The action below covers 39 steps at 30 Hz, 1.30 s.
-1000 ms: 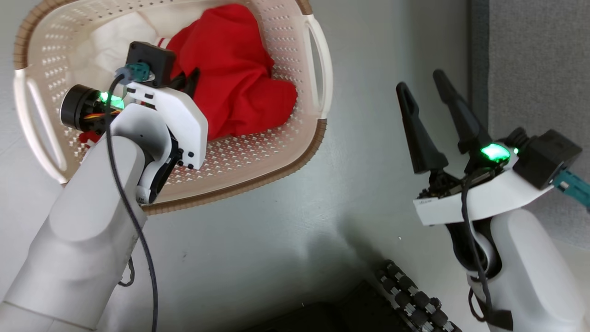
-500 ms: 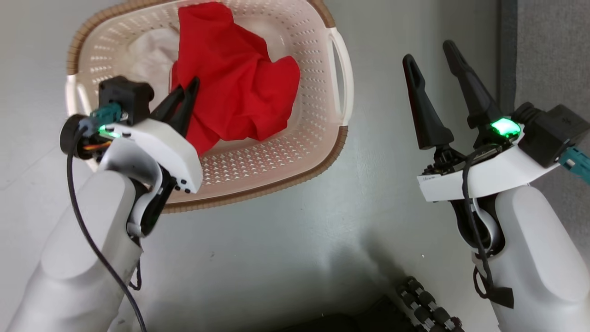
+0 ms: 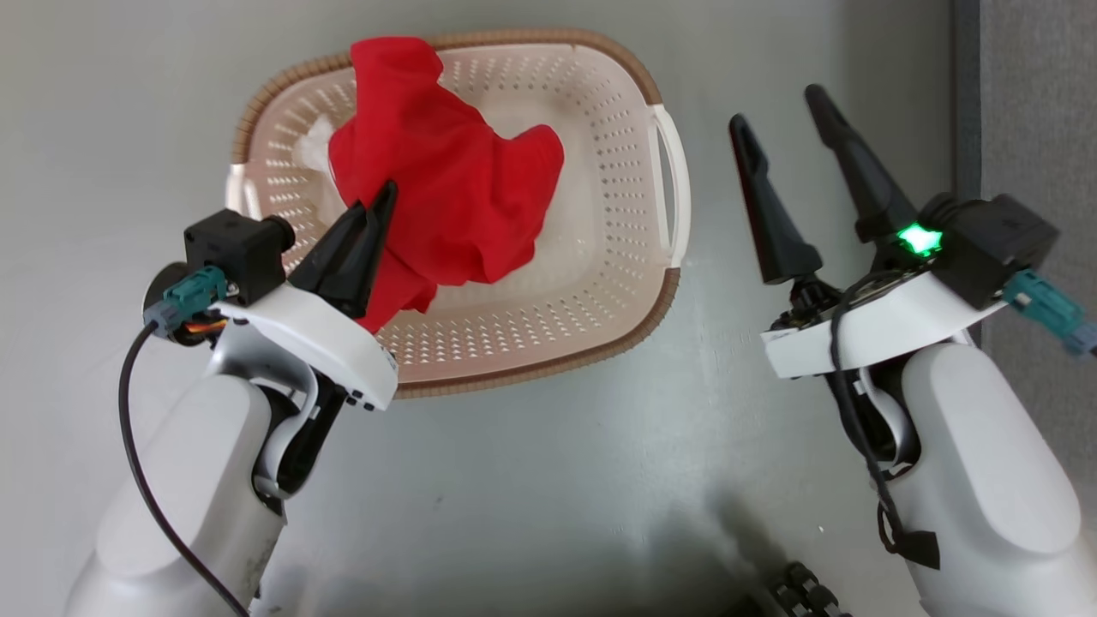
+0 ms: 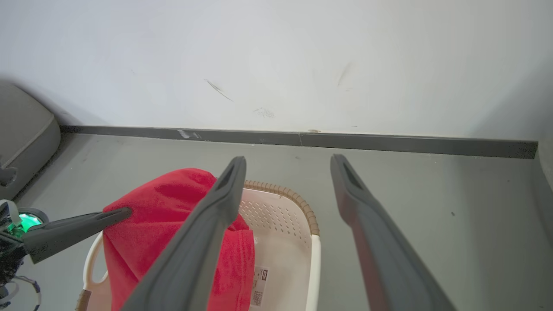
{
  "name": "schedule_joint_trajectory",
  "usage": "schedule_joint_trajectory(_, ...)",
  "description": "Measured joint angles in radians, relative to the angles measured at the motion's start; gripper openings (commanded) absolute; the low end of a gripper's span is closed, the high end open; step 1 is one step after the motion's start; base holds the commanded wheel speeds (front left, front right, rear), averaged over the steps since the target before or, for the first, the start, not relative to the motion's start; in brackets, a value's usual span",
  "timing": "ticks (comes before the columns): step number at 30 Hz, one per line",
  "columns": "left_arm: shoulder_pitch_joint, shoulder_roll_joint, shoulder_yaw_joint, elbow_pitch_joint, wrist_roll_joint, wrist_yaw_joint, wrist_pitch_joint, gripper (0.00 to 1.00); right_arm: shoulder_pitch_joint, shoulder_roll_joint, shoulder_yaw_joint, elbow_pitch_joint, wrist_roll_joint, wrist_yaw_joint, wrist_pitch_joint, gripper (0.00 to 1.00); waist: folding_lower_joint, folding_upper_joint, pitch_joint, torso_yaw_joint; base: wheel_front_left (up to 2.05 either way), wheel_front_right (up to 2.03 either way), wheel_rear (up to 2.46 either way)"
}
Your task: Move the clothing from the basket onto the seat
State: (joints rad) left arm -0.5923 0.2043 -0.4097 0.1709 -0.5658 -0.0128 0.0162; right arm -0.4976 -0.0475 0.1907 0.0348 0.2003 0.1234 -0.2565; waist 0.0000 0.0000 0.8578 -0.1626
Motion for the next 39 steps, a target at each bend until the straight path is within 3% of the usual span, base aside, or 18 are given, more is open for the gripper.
schedule_joint_trajectory(20,0.135,-0.024,-0.025,-0.048,-0.054,-0.027,-0.032,0.0,0.133,-0.004,0.029,0.071,-0.039,0.0,0.0,1.0,0.0,0.0,-0.247,0.099,0.0,0.0,0.0)
schedule_joint_trajectory(29,0.165,-0.04,-0.03,-0.068,-0.068,-0.026,-0.03,0.0,0.174,-0.007,0.107,0.072,-0.079,0.0,0.0,1.0,0.0,0.0,-0.357,0.131,0.0,0.0,0.0)
schedule_joint_trajectory(39,0.174,-0.074,-0.058,-0.082,-0.077,-0.016,0.002,0.0,0.187,-0.011,0.269,0.067,-0.097,0.0,0.0,1.0,0.0,0.0,-0.477,0.165,0.0,0.0,0.0)
